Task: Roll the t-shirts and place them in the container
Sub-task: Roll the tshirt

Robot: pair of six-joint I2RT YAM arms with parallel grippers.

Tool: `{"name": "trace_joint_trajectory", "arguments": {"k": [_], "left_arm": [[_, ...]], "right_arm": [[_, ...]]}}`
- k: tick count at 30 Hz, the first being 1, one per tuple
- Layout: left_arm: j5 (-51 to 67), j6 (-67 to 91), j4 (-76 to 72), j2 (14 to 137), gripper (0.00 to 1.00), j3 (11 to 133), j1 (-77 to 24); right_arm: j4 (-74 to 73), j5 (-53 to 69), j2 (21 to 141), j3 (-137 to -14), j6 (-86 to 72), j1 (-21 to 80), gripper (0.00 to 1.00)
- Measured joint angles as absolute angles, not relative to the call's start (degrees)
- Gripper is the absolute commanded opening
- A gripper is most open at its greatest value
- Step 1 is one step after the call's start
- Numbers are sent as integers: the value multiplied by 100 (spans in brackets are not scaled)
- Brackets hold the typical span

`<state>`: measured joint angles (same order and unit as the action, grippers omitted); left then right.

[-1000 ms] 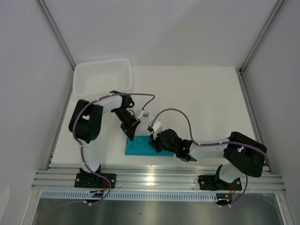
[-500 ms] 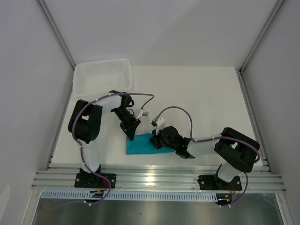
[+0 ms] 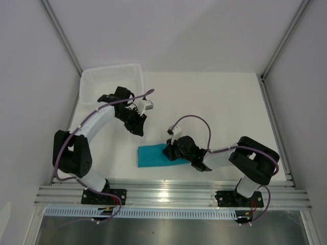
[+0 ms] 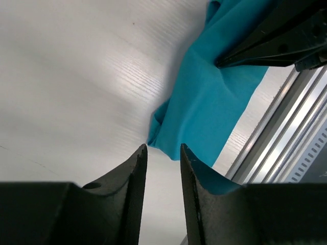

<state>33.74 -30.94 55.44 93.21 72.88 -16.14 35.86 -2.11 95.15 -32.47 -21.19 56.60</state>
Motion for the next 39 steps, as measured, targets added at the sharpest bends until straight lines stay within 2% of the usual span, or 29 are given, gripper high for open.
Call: {"name": "trace_joint_trajectory", "arguments": {"k": [4,8,12,18,23,29,39], "left_arm": [[3262,-3048,5297,8807,29,6816,-2082],[3238,-3050,5288,9290,27,6630,-2434],[3070,-3048,5288,9994,27,6525,-2353],[2985,-3052,5347,10427,26,6678,-2119],[2967,-3107,5540,10532,25,6805,-2082],[2939,-3153,5767,10774,18,7035,-2082],[2893,-3153,5863,10798,18,7035,-2082]], "right_arm": [[3601,-207,9515,-3247,-2200,5636,0],[3651,-207,9542,-3247,-2261,5623,0],[3715,-207,9570,-3247,-2311,5612,0],[3804,-211,9592,-3238,-2418,5592,0],[3944,-296,9592,-3168,-2582,5572,0],[4049,-738,9590,-3092,-2867,5544,0],[4222,-1549,9590,-2978,-3291,5502,0]]}}
